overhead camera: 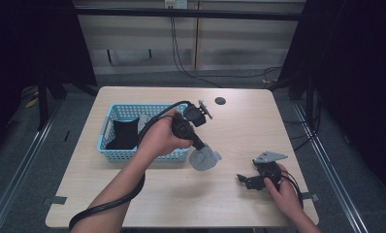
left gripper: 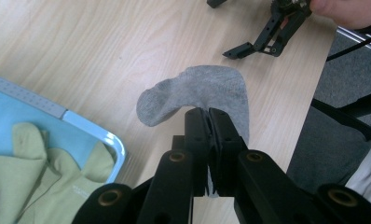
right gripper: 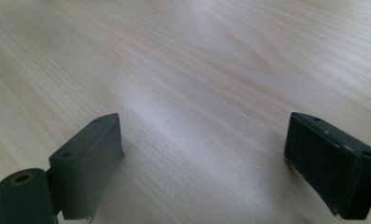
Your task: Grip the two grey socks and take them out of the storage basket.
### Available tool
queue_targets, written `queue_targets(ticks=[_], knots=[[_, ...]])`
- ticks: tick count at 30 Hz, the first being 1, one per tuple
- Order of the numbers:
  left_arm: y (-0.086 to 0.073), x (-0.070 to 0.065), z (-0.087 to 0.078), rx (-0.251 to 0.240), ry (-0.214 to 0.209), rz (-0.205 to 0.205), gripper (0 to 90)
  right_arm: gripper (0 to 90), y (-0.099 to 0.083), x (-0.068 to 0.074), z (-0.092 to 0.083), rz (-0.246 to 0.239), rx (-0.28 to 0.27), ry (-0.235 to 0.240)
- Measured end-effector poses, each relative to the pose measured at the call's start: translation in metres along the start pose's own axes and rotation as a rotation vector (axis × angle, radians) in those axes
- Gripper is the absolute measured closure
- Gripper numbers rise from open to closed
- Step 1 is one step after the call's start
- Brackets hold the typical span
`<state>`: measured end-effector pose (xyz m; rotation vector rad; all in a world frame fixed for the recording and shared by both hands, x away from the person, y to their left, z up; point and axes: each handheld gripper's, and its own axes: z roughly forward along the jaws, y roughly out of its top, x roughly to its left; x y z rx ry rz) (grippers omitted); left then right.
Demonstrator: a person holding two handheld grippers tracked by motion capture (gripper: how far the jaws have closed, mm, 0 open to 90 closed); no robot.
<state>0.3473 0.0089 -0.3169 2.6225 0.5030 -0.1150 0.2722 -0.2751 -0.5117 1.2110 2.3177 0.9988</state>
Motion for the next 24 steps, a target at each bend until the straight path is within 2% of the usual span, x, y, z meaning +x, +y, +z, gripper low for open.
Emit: queue_targets(ticks=[1,3,5,7,12,16,19,24], knots=[[-0.001,0.0,0.003,-0.011,0.003,0.005,86.1,10.8,0.0,0.0,0.0,0.0,0.0,0.002],[-0.002,0.002,0.006,-0.042,0.01,0.008,73.2,10.7,0.0,0.0,0.0,0.001,0.0,0.002],[-0.004,0.005,0.006,-0.05,0.01,0.003,65.8,10.7,0.0,0.0,0.0,0.0,0.0,0.001],[-0.007,0.009,0.004,-0.061,0.027,0.004,57.6,10.8,0.0,0.0,0.0,0.0,0.0,0.001],[-0.015,0.019,-0.002,-0.069,0.048,-0.039,54.1,10.7,0.0,0.0,0.0,0.0,0.0,-0.001],[-0.024,0.032,-0.007,-0.082,0.07,-0.085,51.7,10.7,0.0,0.0,0.0,0.0,0.0,0.001],[-0.032,0.043,-0.01,-0.09,0.101,-0.11,50.9,10.7,0.0,0.0,0.0,0.002,0.001,0.0],[-0.048,0.063,-0.012,-0.105,0.133,-0.161,45.4,10.7,0.0,0.0,0.0,0.002,0.001,-0.001]])
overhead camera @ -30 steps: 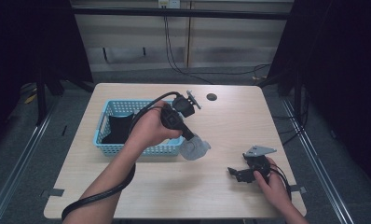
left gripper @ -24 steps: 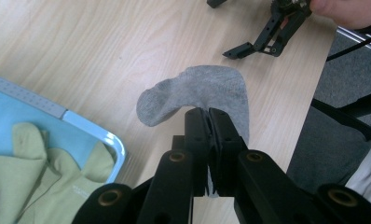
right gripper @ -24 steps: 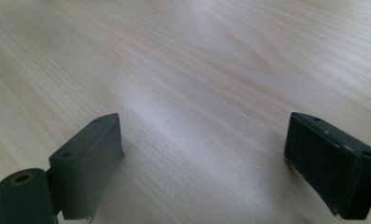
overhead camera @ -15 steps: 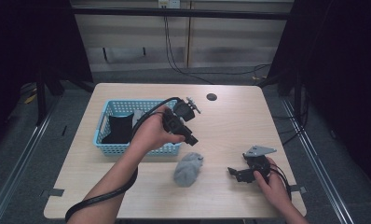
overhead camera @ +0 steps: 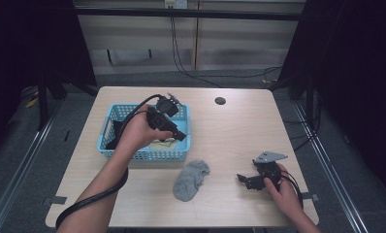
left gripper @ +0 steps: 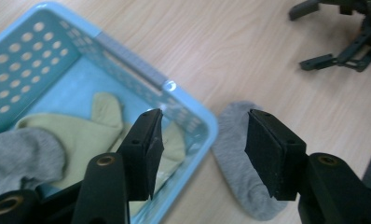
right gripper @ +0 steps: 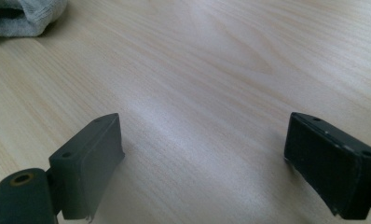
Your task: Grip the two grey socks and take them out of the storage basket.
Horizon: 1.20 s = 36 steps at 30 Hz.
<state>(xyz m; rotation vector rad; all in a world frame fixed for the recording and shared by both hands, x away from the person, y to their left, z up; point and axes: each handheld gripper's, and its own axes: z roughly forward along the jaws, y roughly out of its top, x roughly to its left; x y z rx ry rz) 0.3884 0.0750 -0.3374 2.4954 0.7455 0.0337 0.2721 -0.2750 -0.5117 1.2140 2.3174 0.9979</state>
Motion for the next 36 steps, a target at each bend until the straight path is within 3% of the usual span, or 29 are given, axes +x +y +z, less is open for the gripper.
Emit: queue_targets(ticks=[13,19,26,36], knots=[[-0.026,0.047,0.009,-0.026,0.072,-0.148,39.8,10.7,0.0,0.0,0.0,-0.003,0.001,0.001],[-0.036,0.066,0.015,-0.019,0.096,-0.19,39.5,10.7,0.0,0.0,0.0,-0.003,0.001,0.001],[-0.054,0.092,0.021,-0.034,0.14,-0.282,39.2,10.7,0.0,0.0,0.0,-0.002,0.002,0.003],[-0.07,0.118,0.036,-0.011,0.203,-0.332,38.9,10.8,0.0,0.0,0.0,0.0,0.003,0.002]])
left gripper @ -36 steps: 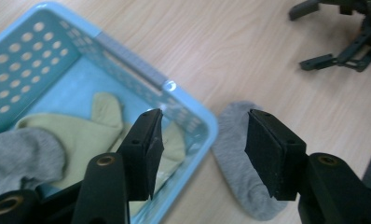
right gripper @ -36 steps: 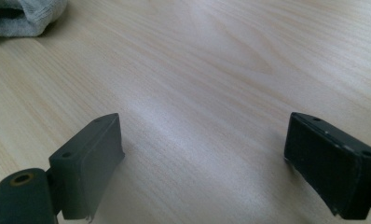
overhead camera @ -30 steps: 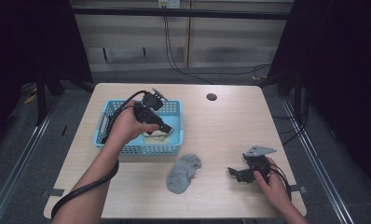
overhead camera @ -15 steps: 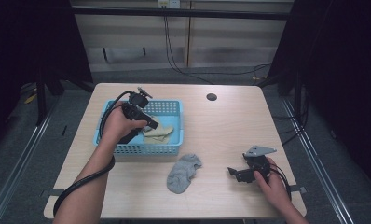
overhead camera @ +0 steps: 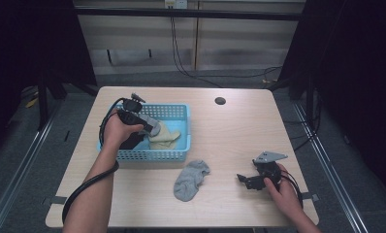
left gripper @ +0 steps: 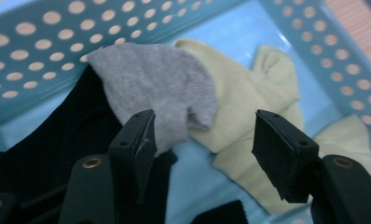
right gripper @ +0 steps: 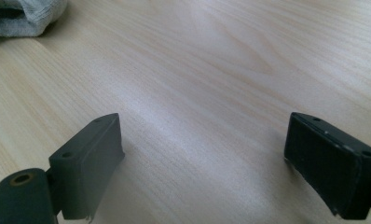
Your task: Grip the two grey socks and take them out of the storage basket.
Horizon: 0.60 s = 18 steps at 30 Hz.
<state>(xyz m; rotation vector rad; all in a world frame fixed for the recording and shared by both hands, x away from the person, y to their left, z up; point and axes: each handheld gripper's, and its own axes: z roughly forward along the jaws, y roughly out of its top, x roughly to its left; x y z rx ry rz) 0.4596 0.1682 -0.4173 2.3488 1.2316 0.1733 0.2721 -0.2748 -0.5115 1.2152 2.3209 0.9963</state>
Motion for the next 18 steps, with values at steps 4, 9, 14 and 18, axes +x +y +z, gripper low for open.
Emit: queue_targets(ticks=[4,9,14,18], knots=[[-0.001,0.006,0.01,-0.001,0.014,-0.028,38.9,10.8,0.0,0.0,0.0,0.0,0.0,0.002],[-0.004,0.013,0.023,0.022,0.032,-0.055,39.5,10.7,0.0,0.0,0.0,0.0,-0.001,0.002],[-0.004,0.017,0.029,0.043,0.052,-0.07,43.9,10.7,0.0,0.0,0.0,-0.002,-0.001,0.002],[-0.002,0.016,0.034,0.07,0.055,-0.063,51.6,10.7,0.0,0.0,0.0,-0.001,-0.001,0.002]])
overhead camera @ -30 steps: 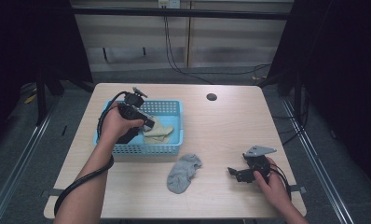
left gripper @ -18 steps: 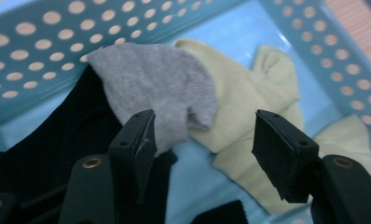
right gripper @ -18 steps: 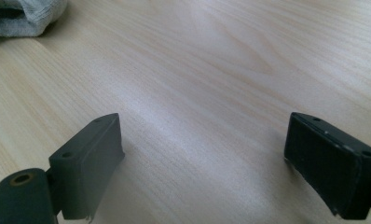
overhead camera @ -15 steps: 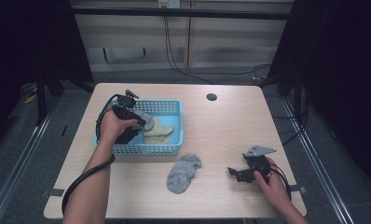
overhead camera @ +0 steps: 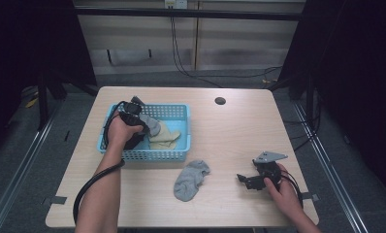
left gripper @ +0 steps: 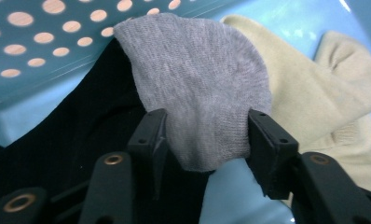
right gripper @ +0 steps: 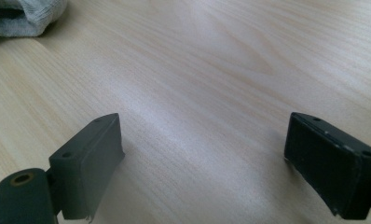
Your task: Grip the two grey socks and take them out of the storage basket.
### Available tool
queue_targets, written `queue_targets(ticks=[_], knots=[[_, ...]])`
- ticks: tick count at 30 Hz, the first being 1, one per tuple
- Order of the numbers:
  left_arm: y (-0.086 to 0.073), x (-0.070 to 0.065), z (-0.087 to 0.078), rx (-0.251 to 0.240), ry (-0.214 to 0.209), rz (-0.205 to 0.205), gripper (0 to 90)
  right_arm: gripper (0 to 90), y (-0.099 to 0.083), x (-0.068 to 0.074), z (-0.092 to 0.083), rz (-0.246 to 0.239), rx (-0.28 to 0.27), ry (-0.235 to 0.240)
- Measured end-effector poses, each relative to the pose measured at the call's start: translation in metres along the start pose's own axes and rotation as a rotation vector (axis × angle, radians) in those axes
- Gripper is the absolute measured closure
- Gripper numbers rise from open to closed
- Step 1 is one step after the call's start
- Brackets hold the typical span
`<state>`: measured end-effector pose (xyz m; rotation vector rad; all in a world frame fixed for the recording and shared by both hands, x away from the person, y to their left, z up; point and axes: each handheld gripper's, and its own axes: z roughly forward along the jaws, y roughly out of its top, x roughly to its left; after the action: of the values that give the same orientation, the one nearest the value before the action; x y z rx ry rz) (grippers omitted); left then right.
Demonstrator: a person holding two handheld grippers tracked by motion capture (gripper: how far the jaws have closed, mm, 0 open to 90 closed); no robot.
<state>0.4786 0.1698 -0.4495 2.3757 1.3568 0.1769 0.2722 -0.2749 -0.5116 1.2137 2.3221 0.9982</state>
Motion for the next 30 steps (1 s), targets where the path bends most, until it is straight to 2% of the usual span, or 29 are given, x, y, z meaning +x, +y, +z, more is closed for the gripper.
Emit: queue_targets(ticks=[3,6,7,10,14,16,21,22,28,30], knots=[[0.0,0.0,0.004,0.015,0.008,0.002,56.4,10.7,0.0,0.0,0.0,-0.001,-0.001,0.0],[0.001,0.001,0.004,0.043,0.022,0.019,69.8,10.8,0.0,0.0,0.0,-0.002,-0.001,0.0],[0.001,0.0,0.003,0.054,0.017,-0.005,73.5,10.8,0.0,0.0,0.0,-0.001,-0.001,0.0],[0.002,0.0,0.0,0.078,0.02,-0.014,79.2,10.7,0.0,0.0,0.0,-0.001,-0.001,0.0],[0.004,-0.002,-0.011,0.076,-0.007,-0.028,81.3,10.8,0.0,0.0,0.0,0.0,0.0,0.0],[0.006,-0.005,-0.017,0.072,-0.02,-0.016,81.6,10.8,0.0,0.0,0.0,0.001,0.0,0.0],[0.013,-0.015,-0.035,0.068,-0.037,0.05,81.8,10.8,0.0,0.0,0.0,0.001,0.0,0.0],[0.013,-0.018,-0.037,0.066,-0.043,0.044,81.8,10.8,0.0,0.0,0.0,0.001,0.0,0.0],[0.019,-0.025,-0.054,0.072,-0.064,0.076,81.9,10.8,0.0,0.0,0.0,0.005,-0.001,0.0],[0.021,-0.027,-0.06,0.057,-0.075,0.087,81.9,10.8,0.0,0.0,0.0,0.004,-0.001,0.0]])
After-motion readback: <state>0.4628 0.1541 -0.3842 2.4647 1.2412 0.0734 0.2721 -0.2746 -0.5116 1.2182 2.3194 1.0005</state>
